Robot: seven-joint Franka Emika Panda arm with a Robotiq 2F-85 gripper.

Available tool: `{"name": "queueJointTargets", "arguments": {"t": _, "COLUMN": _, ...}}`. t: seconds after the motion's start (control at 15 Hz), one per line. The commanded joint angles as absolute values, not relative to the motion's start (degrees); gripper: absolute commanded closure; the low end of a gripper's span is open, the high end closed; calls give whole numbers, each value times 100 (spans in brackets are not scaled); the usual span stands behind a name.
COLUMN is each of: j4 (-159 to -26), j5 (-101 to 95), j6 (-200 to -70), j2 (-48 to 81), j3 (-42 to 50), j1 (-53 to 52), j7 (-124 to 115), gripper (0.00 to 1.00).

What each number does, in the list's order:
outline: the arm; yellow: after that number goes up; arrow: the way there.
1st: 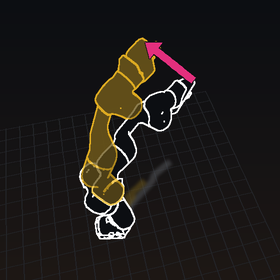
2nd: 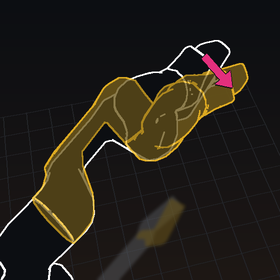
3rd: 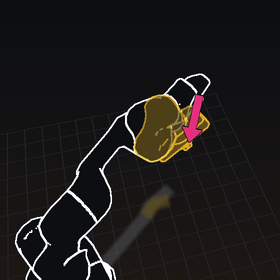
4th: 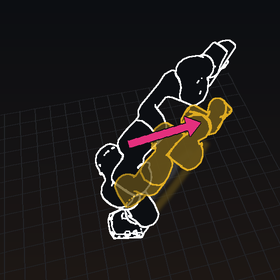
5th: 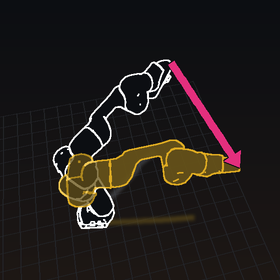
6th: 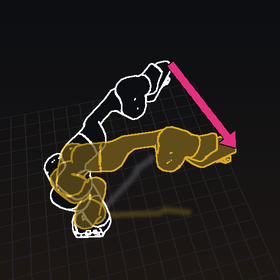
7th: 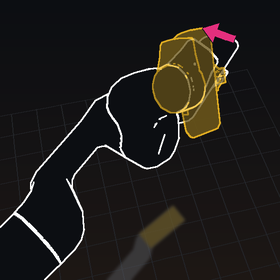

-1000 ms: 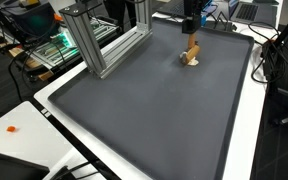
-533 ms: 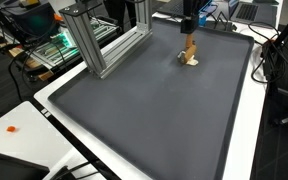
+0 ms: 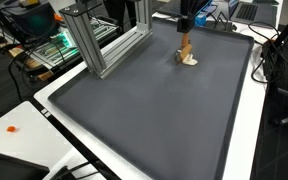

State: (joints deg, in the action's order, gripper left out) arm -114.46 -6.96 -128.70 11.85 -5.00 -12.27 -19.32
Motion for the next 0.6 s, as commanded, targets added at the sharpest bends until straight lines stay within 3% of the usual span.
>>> {"name": "queueJointTargets", "arguments": {"t": 0.0, "j4": -11855, "j5": -537, "j6": -12537, "j2": 1025, "j3": -564, "j1": -1144, "j7": -1808, "gripper": 71}}
{"name": "queueJointTargets", "arguments": {"t": 0.53, "j4": -11948, "j5": -570, "j6": -12700, "j2": 919, "j3": -488, "j1": -1167, "j7": -2841, "gripper": 71}}
